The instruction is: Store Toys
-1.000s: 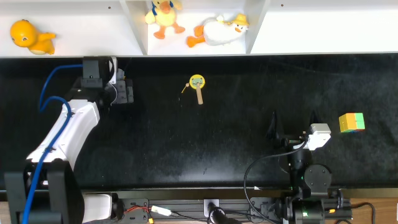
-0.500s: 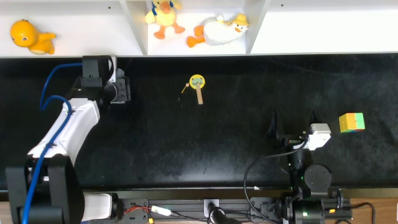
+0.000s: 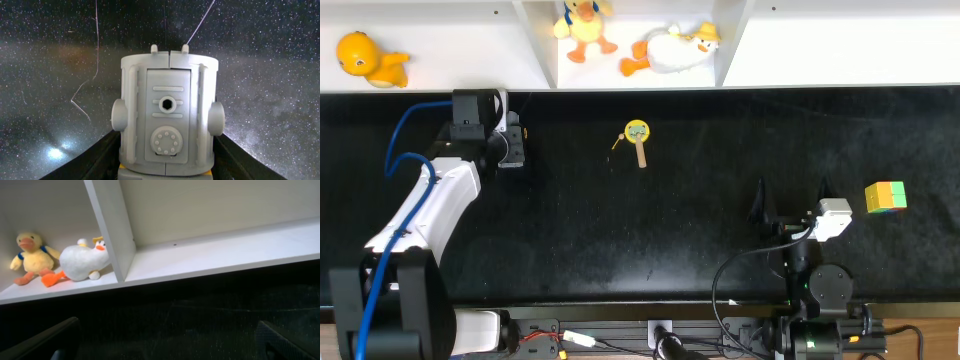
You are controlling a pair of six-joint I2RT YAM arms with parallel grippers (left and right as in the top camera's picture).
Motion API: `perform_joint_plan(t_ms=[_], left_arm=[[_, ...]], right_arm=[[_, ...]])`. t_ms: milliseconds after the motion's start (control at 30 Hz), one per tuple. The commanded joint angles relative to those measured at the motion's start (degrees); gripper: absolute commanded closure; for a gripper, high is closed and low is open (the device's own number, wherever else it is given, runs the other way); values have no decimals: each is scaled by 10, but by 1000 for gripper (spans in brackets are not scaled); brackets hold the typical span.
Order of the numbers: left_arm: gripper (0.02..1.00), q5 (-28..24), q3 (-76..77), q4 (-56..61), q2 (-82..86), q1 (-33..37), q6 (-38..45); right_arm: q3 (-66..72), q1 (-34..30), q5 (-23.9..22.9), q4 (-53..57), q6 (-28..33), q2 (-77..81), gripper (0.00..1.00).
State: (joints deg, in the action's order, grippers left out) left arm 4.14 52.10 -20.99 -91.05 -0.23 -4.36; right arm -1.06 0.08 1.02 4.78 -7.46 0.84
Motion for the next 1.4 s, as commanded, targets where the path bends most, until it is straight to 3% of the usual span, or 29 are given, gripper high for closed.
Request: perform_joint_plan(t_ms=[33, 433, 900, 1400], left_arm=[[514, -6, -7, -1, -4, 2, -2], [755, -6, 28, -61, 29, 2, -5], [812, 7, 28, -46, 172, 2, -4], [816, 26, 28, 100, 112, 2, -4]], right_arm=[[7, -1, -6, -2, -2, -6, 7], [7, -1, -6, -2, -2, -6, 5], [7, -1, -6, -2, -2, -6, 5], [7, -1, -6, -2, -2, -6, 5]])
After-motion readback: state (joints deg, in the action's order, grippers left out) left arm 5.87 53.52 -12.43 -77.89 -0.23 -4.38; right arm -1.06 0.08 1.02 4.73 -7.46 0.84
